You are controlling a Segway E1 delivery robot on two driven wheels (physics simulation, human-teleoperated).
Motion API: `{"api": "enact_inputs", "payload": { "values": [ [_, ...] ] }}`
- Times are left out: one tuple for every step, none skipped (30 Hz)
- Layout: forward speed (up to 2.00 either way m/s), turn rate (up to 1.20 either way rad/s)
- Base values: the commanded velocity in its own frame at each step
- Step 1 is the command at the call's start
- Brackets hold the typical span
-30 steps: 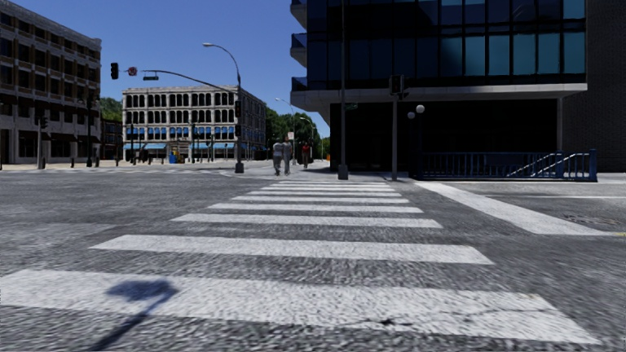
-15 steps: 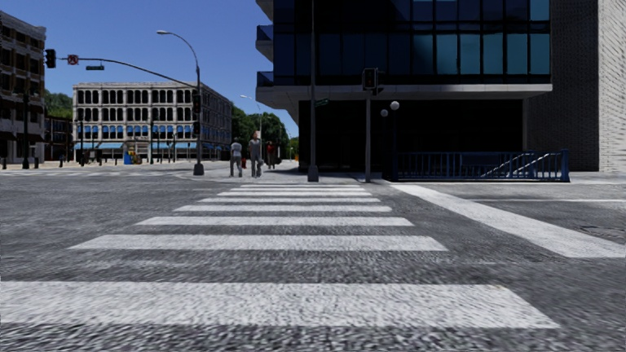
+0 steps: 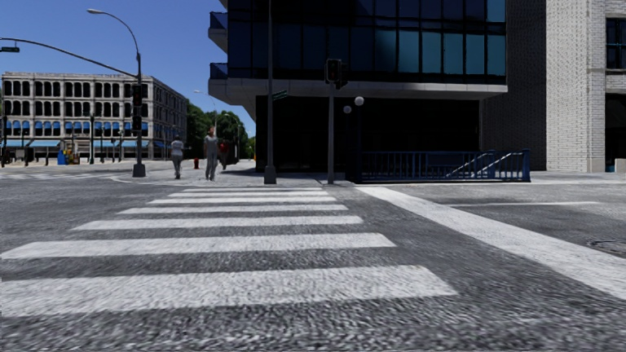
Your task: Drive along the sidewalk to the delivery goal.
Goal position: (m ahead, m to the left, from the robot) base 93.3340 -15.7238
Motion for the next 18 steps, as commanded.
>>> {"api": "enact_inputs", "payload": {
  "values": [
    [2.00, -0.33],
    [2.00, -0.20],
    [2.00, 0.00],
    [2.00, 0.00],
    [2.00, 0.00],
    [2.00, 0.00],
    [2.00, 0.00],
    [2.00, 0.00],
    [2.00, 0.00],
    [2.00, 0.00],
    [2.00, 0.00],
    [2.00, 0.00],
    [2.00, 0.00],
    [2.00, 0.00],
    [2.00, 0.00],
    [2.00, 0.00],
    [2.00, 0.00],
    [2.00, 0.00]
  ]
}}
